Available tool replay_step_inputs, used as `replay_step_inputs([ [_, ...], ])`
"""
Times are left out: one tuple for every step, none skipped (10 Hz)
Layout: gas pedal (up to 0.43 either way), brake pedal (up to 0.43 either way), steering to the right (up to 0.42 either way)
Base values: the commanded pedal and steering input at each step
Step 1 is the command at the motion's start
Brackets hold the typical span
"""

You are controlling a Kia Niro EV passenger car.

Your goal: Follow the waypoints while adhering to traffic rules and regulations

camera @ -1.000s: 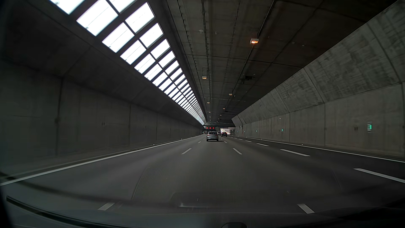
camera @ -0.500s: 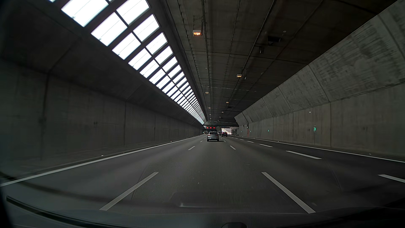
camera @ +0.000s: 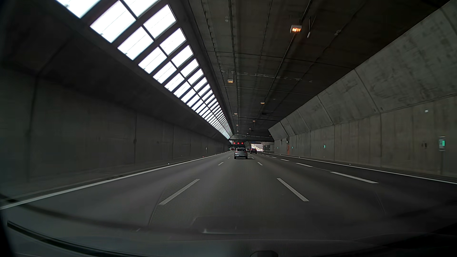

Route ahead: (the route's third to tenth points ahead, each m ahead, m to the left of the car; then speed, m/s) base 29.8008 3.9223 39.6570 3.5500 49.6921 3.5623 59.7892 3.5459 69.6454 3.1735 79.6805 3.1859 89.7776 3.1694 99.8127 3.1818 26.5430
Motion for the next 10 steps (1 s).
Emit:
replay_step_inputs([
  [0.118,0.0,0.0],
  [0.118,0.0,0.0],
  [0.118,0.0,0.0],
  [0.118,0.0,0.0],
  [0.13,0.0,0.0],
  [0.13,0.0,0.0],
  [0.13,0.0,0.0],
  [0.13,0.0,0.0],
  [0.13,0.0,0.0],
  [0.118,0.0,0.0],
])
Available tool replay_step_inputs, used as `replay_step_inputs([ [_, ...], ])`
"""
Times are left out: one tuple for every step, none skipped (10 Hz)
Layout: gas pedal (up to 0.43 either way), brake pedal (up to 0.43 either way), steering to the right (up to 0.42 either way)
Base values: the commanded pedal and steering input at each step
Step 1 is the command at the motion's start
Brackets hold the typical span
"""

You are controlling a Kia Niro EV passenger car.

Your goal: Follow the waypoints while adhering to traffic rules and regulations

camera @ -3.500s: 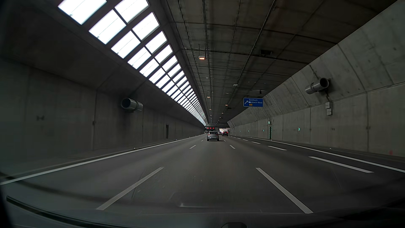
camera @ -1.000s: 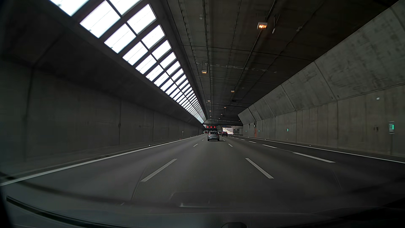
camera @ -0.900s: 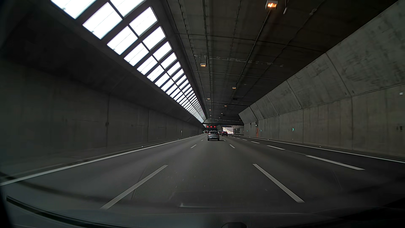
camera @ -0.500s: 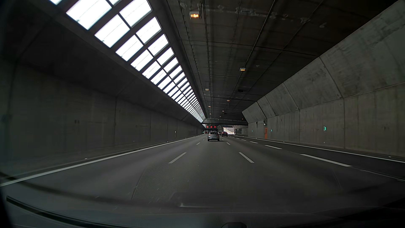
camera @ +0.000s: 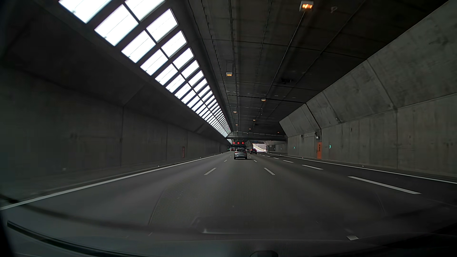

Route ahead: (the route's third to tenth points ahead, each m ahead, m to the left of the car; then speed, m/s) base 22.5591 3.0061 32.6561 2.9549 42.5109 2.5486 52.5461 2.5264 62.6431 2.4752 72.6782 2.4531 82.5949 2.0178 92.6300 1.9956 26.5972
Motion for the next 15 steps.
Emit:
replay_step_inputs([
  [0.118,0.0,-0.001],
  [0.118,0.0,-0.001],
  [0.118,0.0,-0.001],
  [0.118,0.0,-0.001],
  [0.118,0.0,-0.001],
  [0.118,0.0,-0.001],
  [0.118,0.0,-0.001],
  [0.11,0.0,-0.001],
  [0.087,0.0,0.0],
  [0.067,0.0,0.0],
  [0.059,0.0,0.0],
  [0.047,0.0,0.0],
  [0.028,0.0,0.0],
  [0.02,0.0,0.0],
  [0.0,0.0,0.0],
])
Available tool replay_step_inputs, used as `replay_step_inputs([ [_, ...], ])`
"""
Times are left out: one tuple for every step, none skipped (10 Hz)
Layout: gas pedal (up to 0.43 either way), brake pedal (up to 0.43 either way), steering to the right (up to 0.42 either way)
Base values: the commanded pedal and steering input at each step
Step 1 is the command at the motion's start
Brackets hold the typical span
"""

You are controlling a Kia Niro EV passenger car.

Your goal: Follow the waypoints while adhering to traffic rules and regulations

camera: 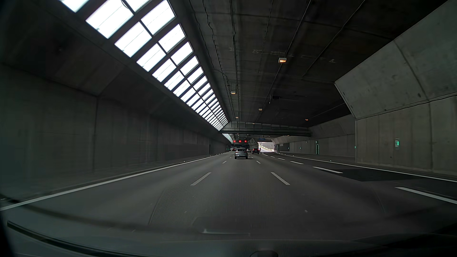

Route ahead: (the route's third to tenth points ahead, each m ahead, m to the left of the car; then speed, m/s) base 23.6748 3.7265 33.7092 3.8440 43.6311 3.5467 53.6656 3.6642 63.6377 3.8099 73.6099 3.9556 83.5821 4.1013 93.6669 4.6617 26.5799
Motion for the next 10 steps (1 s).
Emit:
replay_step_inputs([
  [0.0,0.0,0.0],
  [0.0,0.0,0.0],
  [0.0,0.0,0.0],
  [0.0,0.0,0.0],
  [0.0,0.0,0.0],
  [0.0,0.0,0.0],
  [0.0,0.0,0.0],
  [0.008,0.0,0.0],
  [0.039,0.0,0.0],
  [0.039,0.0,0.0],
])
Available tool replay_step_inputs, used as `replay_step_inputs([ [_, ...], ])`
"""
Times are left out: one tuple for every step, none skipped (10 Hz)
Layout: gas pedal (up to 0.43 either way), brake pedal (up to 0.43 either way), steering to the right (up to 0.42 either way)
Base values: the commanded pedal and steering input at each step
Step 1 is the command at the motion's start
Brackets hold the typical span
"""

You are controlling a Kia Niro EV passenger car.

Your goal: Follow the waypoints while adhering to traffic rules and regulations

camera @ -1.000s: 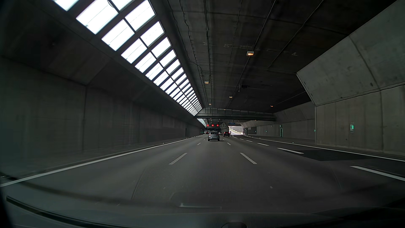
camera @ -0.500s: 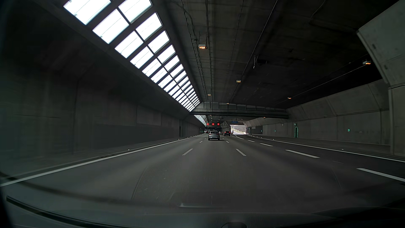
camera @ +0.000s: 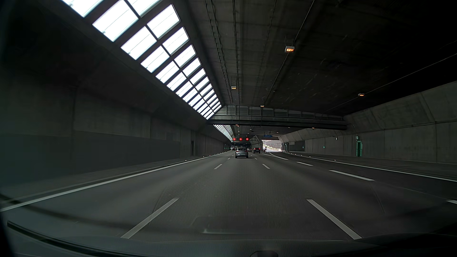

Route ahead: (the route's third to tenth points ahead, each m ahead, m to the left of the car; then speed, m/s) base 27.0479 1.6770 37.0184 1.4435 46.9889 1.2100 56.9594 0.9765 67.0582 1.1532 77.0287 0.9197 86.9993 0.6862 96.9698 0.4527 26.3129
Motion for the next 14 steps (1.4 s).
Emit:
replay_step_inputs([
  [0.039,0.0,0.0],
  [0.039,0.0,0.0],
  [0.087,0.0,0.0],
  [0.11,0.0,0.0],
  [0.11,0.0,0.0],
  [0.11,0.0,0.0],
  [0.11,0.0,0.0],
  [0.11,0.0,0.0],
  [0.11,0.0,0.0],
  [0.11,0.0,0.0],
  [0.11,0.0,0.0],
  [0.11,0.0,0.0],
  [0.11,0.0,0.0],
  [0.11,0.0,0.0],
])
